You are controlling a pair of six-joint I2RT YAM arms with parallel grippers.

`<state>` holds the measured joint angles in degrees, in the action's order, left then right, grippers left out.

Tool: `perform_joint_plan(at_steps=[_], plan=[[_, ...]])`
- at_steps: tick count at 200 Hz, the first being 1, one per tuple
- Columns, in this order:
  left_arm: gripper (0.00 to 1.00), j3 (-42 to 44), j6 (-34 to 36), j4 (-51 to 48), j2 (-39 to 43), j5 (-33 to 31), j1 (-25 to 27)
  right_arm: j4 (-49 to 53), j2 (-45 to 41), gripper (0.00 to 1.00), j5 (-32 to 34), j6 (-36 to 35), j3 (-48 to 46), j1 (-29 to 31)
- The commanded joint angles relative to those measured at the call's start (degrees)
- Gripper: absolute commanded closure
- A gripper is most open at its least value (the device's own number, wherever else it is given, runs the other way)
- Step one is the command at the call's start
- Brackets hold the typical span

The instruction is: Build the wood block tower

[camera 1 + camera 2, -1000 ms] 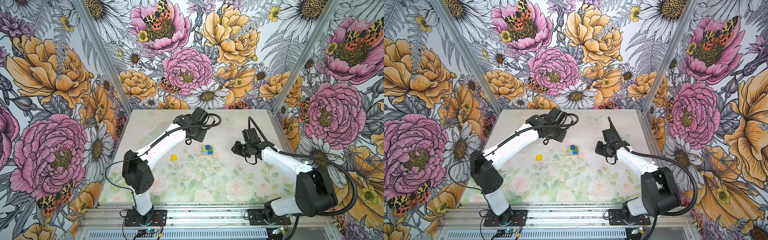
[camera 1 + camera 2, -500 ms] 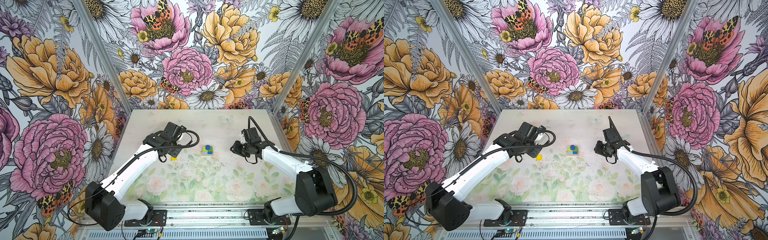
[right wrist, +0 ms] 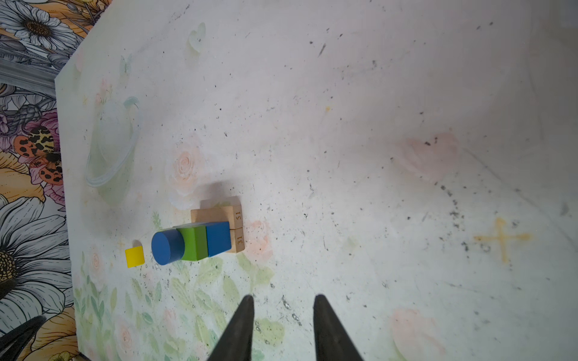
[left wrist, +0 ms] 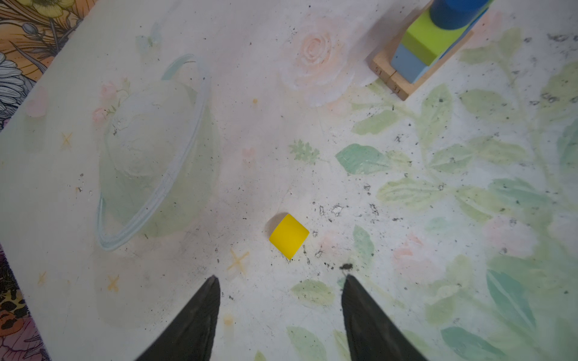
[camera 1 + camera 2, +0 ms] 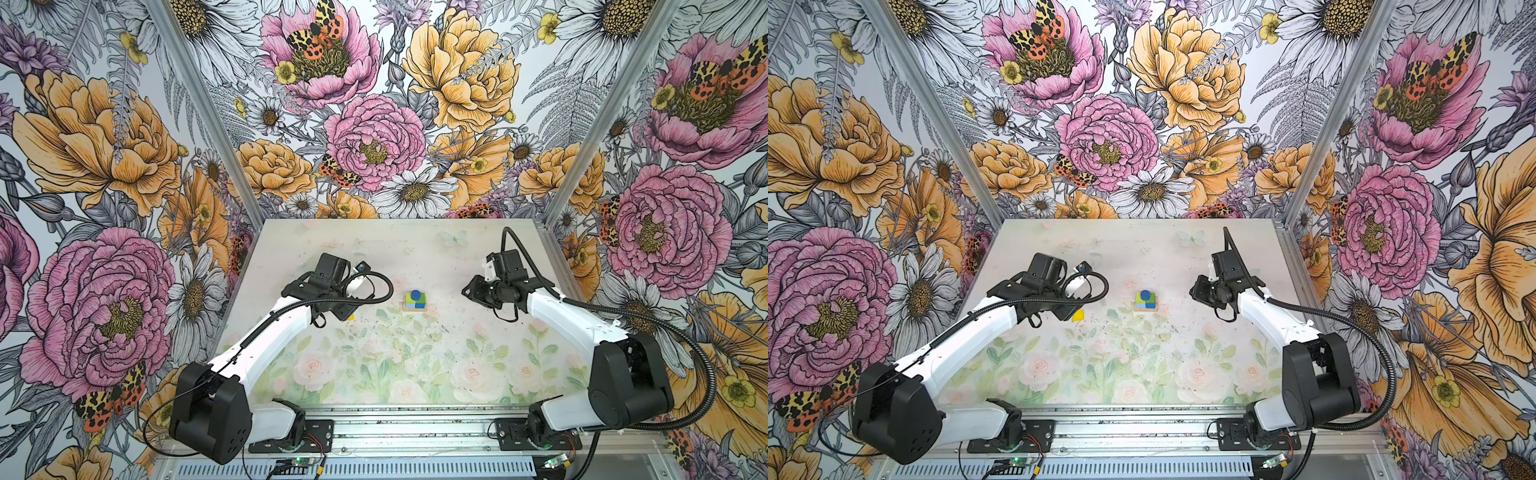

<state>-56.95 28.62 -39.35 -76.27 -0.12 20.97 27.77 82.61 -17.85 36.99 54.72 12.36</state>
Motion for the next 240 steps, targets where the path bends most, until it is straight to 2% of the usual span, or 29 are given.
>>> perform_joint_plan(at_steps=[1, 49, 92, 147, 240], plan=[[0.37, 0.4, 3.4, 3.5, -4.2, 4.7, -2.1, 0.6, -0.6, 0.66, -1.3, -1.0, 1.6, -1.0], [0.37, -1.2, 3.7, 2.6, -10.2, 9.7, -4.8, 0.8, 0.0, 0.66, -1.7, -1.0, 2.0, -2.2], [0.38, -3.0, 3.1, -1.6, -16.1, 13.7, -5.1, 0.7, 0.6, 0.66, -2.0, -1.0, 2.3, -2.3], [0.39, -4.5, 3.2, -2.6, -20.8, 12.9, -5.3, 0.7, 1.0, 0.66, -2.6, -1.3, 2.4, -2.9], [0.41, -5.8, 2.7, -2.5, -22.6, 11.4, -6.3, 0.7, 1.9, 0.66, -2.9, -1.5, 2.7, -3.3]])
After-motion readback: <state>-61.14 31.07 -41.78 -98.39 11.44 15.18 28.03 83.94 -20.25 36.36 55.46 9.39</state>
